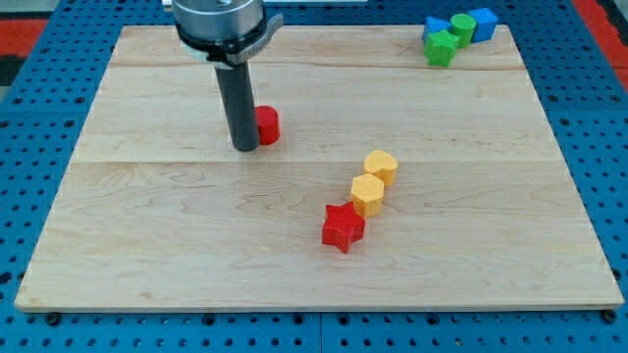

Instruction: Move the blue cube along with the green circle to the top center of the board

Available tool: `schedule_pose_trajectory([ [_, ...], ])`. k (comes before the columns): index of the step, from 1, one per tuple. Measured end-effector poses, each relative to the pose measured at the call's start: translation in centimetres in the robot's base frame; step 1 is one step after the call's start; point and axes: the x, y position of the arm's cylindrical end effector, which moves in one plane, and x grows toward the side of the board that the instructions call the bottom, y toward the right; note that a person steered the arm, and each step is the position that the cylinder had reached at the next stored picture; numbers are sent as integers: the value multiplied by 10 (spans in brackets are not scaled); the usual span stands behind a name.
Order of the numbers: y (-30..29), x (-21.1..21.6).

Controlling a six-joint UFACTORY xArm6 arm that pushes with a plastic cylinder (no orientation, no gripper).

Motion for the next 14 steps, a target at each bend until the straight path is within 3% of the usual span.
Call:
schedule_pose_trajectory([
  [1,13,-42],
  [2,38,-57],
  [3,96,-38],
  [5,288,-60],
  [7,401,-211],
  [9,371,-216],
  [13,86,-205],
  [14,32,-158],
])
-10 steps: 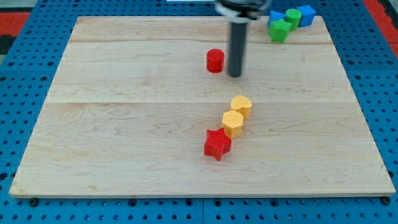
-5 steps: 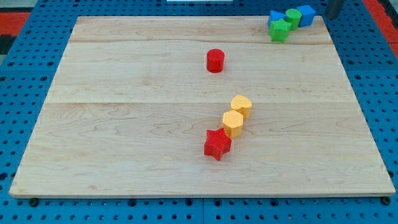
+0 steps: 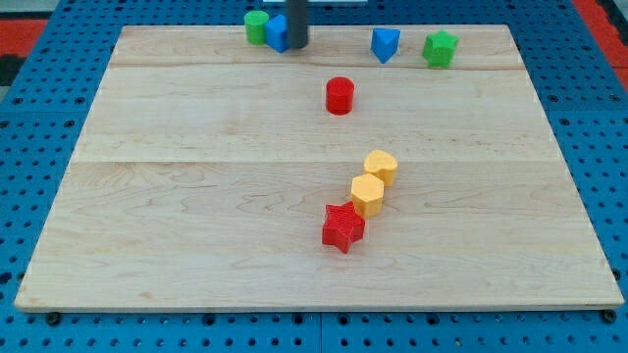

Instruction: Move the blue cube along with the green circle to the top center of the board

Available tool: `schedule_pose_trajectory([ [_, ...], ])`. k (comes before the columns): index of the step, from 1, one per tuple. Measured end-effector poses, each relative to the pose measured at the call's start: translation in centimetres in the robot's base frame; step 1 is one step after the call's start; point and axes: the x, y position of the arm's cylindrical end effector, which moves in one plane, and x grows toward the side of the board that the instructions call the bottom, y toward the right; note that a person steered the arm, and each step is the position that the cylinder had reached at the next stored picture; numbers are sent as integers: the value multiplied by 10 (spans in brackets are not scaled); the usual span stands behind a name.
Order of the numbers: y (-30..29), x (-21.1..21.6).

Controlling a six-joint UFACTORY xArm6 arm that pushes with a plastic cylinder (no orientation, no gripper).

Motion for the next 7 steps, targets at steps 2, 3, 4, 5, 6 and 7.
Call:
schedule_pose_trajectory([
  [2,-144,27],
  [3,-166,-18],
  [4,-115,-58],
  [5,-94,-58],
  [6,-53,-58],
  [7,13,-40],
])
